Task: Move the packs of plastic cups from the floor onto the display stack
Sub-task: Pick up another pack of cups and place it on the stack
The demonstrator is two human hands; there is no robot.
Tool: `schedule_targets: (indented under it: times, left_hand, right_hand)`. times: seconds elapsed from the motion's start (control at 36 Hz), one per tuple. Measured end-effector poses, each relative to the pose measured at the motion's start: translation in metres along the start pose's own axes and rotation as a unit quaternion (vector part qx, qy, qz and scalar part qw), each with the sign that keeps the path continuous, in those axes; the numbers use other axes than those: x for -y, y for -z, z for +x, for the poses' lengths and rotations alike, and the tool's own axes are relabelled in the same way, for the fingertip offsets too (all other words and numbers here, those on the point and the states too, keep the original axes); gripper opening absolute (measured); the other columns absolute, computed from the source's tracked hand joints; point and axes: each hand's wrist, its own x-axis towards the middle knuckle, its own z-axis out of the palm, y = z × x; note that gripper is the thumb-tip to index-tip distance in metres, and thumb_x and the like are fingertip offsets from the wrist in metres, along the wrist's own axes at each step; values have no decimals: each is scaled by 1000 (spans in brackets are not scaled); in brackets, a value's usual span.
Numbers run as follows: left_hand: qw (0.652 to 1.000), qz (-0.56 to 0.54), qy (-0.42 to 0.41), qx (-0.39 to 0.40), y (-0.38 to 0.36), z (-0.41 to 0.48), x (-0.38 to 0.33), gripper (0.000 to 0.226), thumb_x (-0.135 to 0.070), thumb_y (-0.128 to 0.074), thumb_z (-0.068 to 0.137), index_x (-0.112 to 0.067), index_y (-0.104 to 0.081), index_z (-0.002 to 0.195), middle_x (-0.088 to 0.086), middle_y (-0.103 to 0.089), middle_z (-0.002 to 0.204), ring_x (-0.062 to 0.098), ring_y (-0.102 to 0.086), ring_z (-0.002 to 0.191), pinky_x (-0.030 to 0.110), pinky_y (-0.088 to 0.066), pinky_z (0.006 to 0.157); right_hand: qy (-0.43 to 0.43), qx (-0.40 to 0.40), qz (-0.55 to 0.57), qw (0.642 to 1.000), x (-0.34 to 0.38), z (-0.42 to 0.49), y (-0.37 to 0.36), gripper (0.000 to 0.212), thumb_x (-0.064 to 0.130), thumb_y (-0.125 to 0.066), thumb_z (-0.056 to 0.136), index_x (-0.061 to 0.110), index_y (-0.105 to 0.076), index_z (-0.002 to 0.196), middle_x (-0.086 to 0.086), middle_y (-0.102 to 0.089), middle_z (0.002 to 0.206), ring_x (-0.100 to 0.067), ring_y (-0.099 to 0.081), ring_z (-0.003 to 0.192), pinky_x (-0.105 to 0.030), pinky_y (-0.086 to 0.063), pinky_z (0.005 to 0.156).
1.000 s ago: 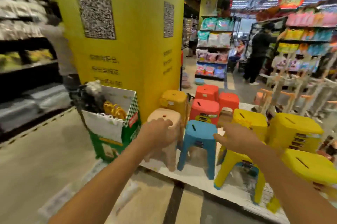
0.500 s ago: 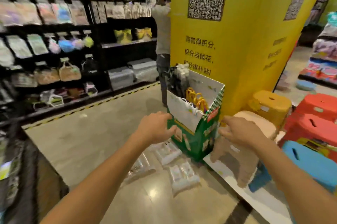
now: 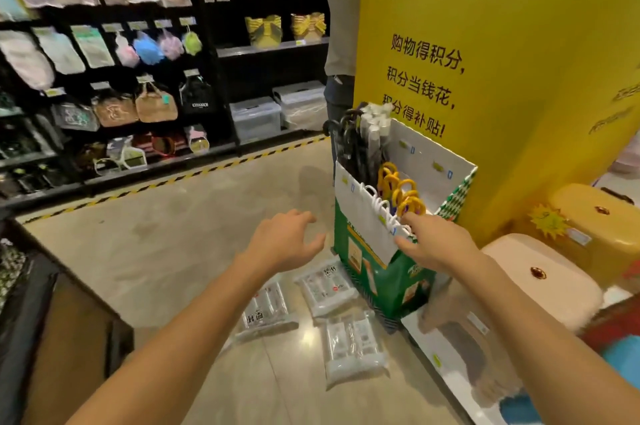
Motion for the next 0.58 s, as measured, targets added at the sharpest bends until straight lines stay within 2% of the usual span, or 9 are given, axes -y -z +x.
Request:
schedule_targets:
  times: [0.14, 0.25, 0.42, 0.58]
  left_hand:
    - [1000, -10, 14, 17, -17, 63, 11, 56, -57, -41, 96, -25, -50, 140, 2, -58, 133, 22, -57, 117, 41, -48, 96]
    - [999, -36, 28, 19, -46, 123, 33, 55, -56, -42, 95, -25, -50, 139, 1, -59, 132, 21, -57, 118, 42, -48, 97]
    - [992, -94, 60, 58, -121, 203, 69, 69, -60, -34, 83, -22, -51, 139, 4, -59, 133, 24, -55, 121, 44, -45, 101]
    - [980, -122, 113, 106, -233, 244, 94, 54, -50, -47, 93, -25, -49, 141, 6, -59, 134, 29, -55, 121, 41, -46, 97]
  right_hand:
    - [10, 17, -1, 1000, -27, 70, -19, 39, 53, -44, 93, 25, -51, 119, -1, -59, 89, -24, -56, 78, -34, -42, 57]
    - [13, 34, -6, 999, -43, 130, -48, 37, 53, -44, 92, 24, -51, 114, -3, -63, 95, -25, -59, 80, -36, -49, 61]
    - [-10, 69, 29, 997, -52, 207, -122, 48, 52, -44, 94, 27, -48, 134, -4, -64, 118, -27, -62, 102, -43, -55, 77]
    - [-6, 137, 66, 988, -61, 255, -239, 44, 47, -46, 96, 23, -48, 132, -8, -64, 109, -30, -62, 99, -41, -53, 73]
